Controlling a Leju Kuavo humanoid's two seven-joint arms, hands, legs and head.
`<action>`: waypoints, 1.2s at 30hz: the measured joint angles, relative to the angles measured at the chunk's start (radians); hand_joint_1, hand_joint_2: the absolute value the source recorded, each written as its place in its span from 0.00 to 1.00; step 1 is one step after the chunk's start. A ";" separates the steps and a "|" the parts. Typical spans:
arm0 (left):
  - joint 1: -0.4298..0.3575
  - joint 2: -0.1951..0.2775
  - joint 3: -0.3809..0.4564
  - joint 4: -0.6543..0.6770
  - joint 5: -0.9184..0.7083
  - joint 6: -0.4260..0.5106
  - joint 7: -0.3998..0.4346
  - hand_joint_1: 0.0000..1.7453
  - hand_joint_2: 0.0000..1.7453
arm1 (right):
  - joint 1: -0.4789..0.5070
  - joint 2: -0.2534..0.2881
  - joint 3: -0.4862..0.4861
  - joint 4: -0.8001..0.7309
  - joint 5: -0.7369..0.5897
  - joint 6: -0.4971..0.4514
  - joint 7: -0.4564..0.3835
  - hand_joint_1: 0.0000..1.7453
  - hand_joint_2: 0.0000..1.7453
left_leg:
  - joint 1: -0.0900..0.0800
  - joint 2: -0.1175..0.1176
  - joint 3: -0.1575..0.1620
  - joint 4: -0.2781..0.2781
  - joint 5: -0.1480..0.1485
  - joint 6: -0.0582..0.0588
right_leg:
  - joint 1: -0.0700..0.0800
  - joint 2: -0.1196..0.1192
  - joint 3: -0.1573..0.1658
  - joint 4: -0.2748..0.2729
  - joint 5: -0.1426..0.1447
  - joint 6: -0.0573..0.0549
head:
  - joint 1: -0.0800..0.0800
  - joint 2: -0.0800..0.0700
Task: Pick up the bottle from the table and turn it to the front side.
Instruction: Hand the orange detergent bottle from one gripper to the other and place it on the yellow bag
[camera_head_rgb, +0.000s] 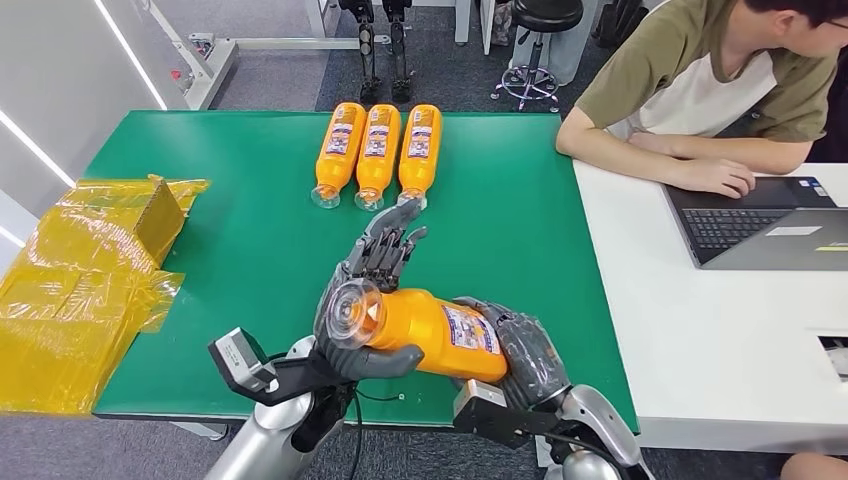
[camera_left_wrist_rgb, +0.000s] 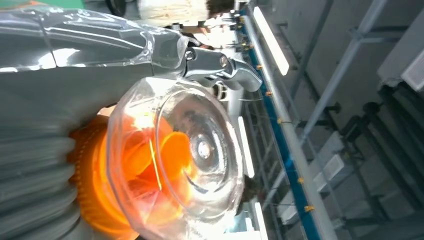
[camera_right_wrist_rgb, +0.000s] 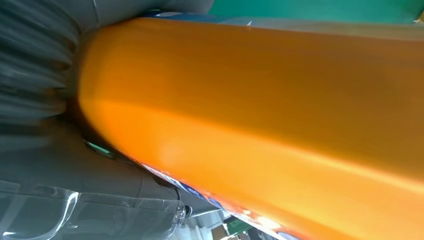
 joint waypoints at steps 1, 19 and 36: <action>0.001 0.000 0.000 0.000 -0.006 0.004 0.004 1.00 1.00 | -0.001 -0.001 0.000 0.002 0.000 0.000 0.000 1.00 1.00 | 0.000 0.000 0.000 0.000 0.000 0.000 | 0.000 0.000 0.000 0.000 0.000 0.000 | 0.000 0.000; 0.008 0.000 0.000 0.000 -0.035 0.025 0.041 1.00 1.00 | -0.010 -0.004 0.004 0.020 -0.005 -0.033 -0.007 0.99 1.00 | 0.000 0.000 0.000 0.000 0.000 0.000 | 0.000 0.000 0.000 0.000 0.000 0.000 | 0.000 0.000; -0.011 -0.005 -0.005 0.007 -0.023 0.053 0.060 1.00 1.00 | 0.029 0.060 0.017 -0.046 -0.258 -0.292 -0.206 0.00 1.00 | 0.000 0.000 0.000 0.000 0.000 -0.001 | 0.000 0.000 0.000 0.000 0.000 0.000 | 0.000 0.000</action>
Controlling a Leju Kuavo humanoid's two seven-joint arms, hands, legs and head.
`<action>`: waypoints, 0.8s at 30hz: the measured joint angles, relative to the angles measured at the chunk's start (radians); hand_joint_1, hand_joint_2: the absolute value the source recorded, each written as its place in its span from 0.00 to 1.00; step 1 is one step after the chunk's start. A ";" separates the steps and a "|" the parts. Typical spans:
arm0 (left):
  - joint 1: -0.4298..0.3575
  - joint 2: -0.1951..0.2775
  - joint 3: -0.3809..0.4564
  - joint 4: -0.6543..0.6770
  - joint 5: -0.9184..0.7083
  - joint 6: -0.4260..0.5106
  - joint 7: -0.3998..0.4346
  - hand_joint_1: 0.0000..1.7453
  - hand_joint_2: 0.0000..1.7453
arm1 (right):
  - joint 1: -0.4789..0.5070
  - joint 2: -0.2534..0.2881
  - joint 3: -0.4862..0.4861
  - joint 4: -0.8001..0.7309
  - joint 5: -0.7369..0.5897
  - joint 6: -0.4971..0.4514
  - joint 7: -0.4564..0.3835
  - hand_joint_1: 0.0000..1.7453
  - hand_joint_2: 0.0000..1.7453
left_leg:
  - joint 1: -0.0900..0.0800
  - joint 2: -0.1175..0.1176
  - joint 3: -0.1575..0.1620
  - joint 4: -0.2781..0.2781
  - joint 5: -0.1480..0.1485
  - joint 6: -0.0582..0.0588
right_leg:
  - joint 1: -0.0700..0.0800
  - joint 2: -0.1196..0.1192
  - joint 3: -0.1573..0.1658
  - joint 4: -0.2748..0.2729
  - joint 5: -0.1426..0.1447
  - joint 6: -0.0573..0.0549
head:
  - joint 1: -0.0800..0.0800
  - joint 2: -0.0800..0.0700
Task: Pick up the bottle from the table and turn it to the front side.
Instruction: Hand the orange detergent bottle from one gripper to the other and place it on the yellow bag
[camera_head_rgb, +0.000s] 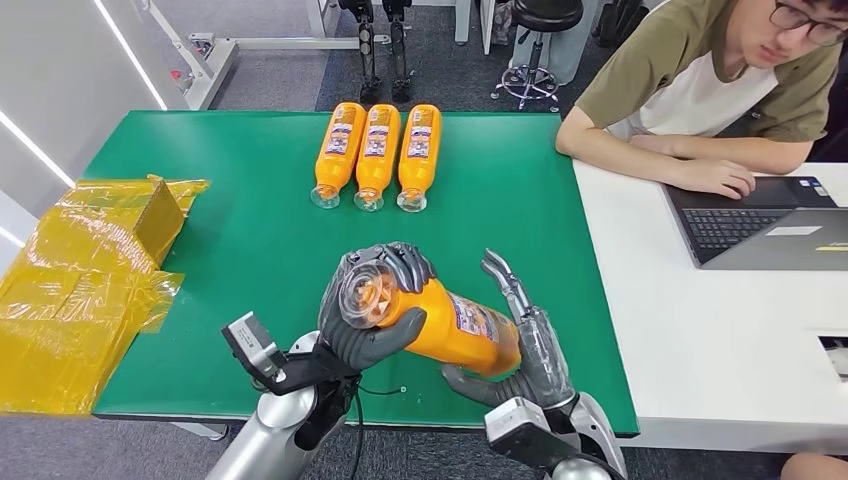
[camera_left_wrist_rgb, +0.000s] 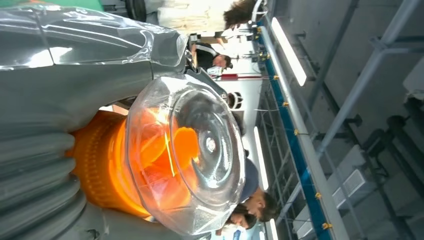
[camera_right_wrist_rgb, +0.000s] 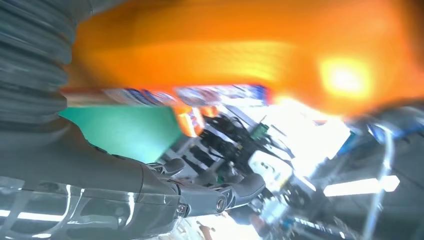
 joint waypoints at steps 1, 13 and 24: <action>0.000 -0.001 0.000 0.000 0.000 0.001 0.001 1.00 1.00 | 0.003 0.007 0.001 -0.009 -0.008 -0.005 -0.004 0.00 1.00 | 0.000 0.000 0.000 0.000 0.000 0.000 | 0.000 0.000 0.000 0.000 0.000 0.000 | 0.000 0.000; 0.002 -0.008 0.000 0.011 -0.020 0.075 0.020 1.00 1.00 | 0.078 0.105 0.014 -0.168 -0.243 -0.184 -0.214 0.00 1.00 | 0.000 0.000 0.000 0.000 -0.001 -0.001 | 0.000 0.000 0.000 0.000 0.000 0.000 | 0.000 0.000; -0.011 0.048 0.071 0.018 -0.374 0.167 0.110 1.00 1.00 | 0.131 0.181 0.052 -0.321 -0.242 -0.232 -0.255 0.00 1.00 | 0.000 0.001 0.001 -0.001 -0.001 -0.002 | 0.000 0.002 0.000 0.001 0.000 0.000 | 0.000 0.000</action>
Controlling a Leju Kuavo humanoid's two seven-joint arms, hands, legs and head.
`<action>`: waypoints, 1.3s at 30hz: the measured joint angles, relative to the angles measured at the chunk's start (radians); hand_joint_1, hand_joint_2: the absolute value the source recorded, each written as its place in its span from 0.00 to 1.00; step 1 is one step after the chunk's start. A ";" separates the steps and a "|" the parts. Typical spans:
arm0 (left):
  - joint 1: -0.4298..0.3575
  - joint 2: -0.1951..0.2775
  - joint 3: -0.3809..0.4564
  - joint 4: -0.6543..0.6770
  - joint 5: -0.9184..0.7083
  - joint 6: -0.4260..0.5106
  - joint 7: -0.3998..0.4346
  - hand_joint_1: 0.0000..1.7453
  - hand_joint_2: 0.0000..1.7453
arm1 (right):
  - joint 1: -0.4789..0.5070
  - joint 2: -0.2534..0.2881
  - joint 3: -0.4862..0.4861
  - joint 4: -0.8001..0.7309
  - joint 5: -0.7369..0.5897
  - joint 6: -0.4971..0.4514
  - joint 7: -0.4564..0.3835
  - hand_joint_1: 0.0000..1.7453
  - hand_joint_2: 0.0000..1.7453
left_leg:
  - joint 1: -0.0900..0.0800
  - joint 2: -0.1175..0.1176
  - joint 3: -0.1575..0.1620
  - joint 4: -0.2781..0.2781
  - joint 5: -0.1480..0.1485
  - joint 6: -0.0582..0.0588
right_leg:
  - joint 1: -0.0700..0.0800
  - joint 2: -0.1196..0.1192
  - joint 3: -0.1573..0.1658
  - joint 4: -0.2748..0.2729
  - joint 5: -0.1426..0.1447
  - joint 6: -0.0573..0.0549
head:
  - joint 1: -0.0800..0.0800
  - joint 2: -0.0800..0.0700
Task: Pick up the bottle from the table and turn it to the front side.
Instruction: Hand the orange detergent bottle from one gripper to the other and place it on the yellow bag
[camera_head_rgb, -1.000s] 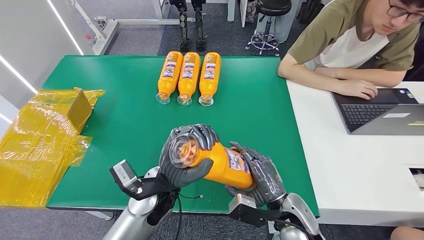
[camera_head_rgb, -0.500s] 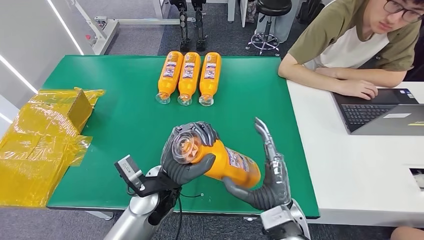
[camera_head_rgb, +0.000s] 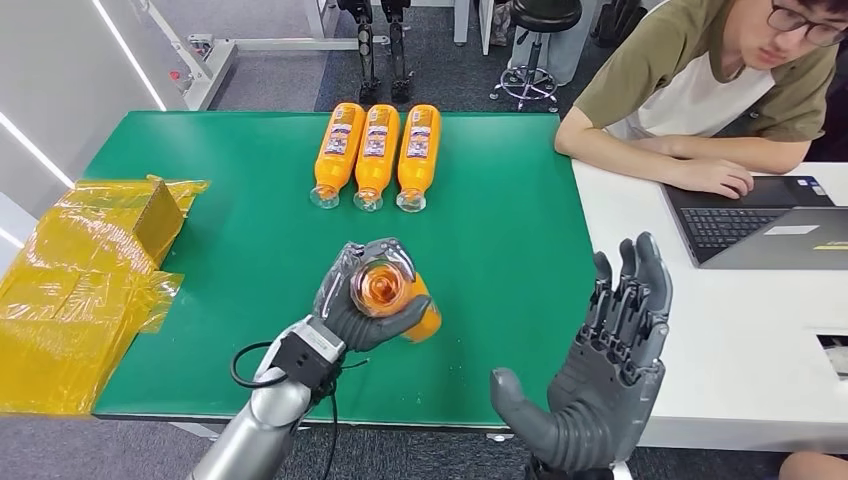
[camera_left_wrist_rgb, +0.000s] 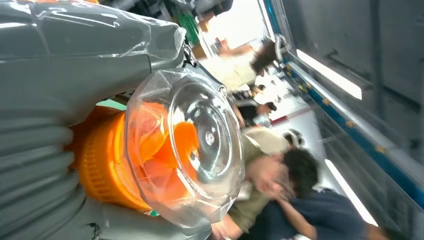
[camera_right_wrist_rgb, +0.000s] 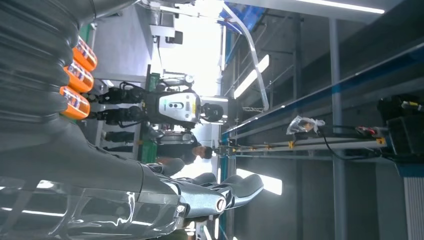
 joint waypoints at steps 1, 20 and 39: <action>0.000 0.006 0.011 0.000 -0.010 -0.001 0.003 1.00 1.00 | 0.002 0.002 0.000 -0.005 -0.001 0.001 -0.001 0.00 1.00 | 0.000 0.000 0.000 0.000 0.000 0.000 | 0.000 0.000 0.000 0.000 0.000 0.000 | 0.000 0.000; -0.011 0.169 0.063 -0.003 -0.421 0.188 0.167 1.00 1.00 | 0.041 0.010 -0.004 -0.041 -0.013 0.010 -0.012 0.00 1.00 | 0.001 0.004 0.000 0.000 0.000 0.000 | 0.000 0.003 -0.001 0.002 0.000 -0.001 | 0.000 0.000; -0.173 0.672 0.102 0.202 -1.069 0.021 0.337 1.00 1.00 | 0.072 0.006 -0.008 -0.071 -0.020 0.067 0.001 0.00 1.00 | 0.002 0.007 0.001 -0.001 0.000 -0.005 | 0.002 0.006 -0.003 0.004 -0.002 -0.008 | 0.000 0.000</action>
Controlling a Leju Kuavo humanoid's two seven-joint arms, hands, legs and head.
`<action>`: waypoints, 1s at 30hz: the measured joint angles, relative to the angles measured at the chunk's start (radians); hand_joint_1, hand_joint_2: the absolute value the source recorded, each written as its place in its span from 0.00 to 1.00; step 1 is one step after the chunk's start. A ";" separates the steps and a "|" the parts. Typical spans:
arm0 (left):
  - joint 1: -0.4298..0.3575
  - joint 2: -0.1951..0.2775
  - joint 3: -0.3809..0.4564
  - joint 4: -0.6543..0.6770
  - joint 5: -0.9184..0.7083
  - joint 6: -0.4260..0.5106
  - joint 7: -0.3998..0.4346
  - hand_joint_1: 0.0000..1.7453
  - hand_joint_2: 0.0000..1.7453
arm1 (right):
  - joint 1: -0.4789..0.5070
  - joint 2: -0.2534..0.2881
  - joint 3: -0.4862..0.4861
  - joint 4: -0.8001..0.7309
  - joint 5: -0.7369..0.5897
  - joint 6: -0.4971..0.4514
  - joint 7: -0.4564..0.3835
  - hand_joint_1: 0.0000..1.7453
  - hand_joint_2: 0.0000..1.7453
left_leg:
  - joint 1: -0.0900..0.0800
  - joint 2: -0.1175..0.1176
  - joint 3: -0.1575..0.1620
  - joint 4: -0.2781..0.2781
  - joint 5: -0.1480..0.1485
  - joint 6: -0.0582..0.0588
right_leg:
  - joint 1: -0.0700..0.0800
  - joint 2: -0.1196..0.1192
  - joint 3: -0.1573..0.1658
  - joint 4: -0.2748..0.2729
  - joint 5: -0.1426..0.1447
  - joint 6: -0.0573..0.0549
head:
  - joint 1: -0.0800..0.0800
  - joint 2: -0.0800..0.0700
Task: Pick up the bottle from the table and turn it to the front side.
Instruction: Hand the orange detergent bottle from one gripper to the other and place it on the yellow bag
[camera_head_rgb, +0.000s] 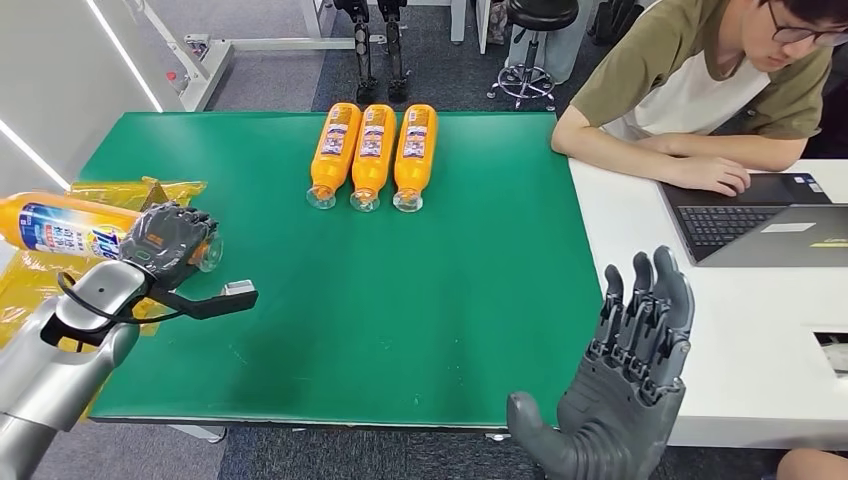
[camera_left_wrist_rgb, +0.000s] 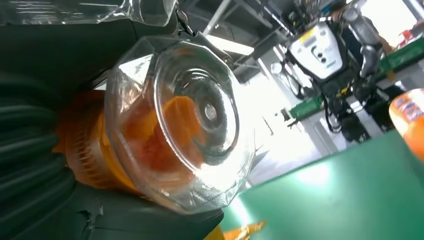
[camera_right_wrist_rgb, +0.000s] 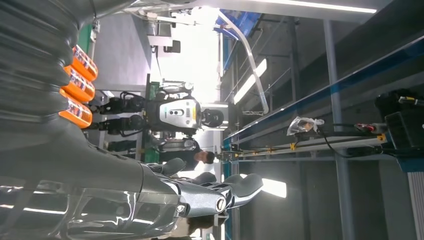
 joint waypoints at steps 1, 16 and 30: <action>-0.003 0.000 -0.005 0.011 -0.002 0.000 0.002 1.00 1.00 | 0.000 0.000 0.000 0.000 0.001 0.000 0.000 0.00 1.00 | 0.000 0.000 0.000 0.000 0.000 0.000 | 0.000 0.000 0.000 0.000 0.000 0.000 | 0.000 0.000; -0.187 -0.044 -0.108 0.346 -0.038 -0.111 -0.100 1.00 1.00 | 0.000 0.000 0.001 -0.001 -0.007 0.003 0.009 0.00 1.00 | 0.000 0.000 0.000 0.000 0.000 -0.001 | 0.000 0.000 0.000 0.000 0.001 -0.001 | 0.000 0.000; -0.298 -0.124 -0.180 0.666 -0.019 -0.157 -0.127 1.00 1.00 | 0.000 0.000 0.002 0.000 -0.011 0.003 0.014 0.00 1.00 | 0.000 0.001 0.000 0.000 -0.001 -0.002 | 0.000 0.001 -0.001 0.000 0.001 -0.001 | 0.000 0.000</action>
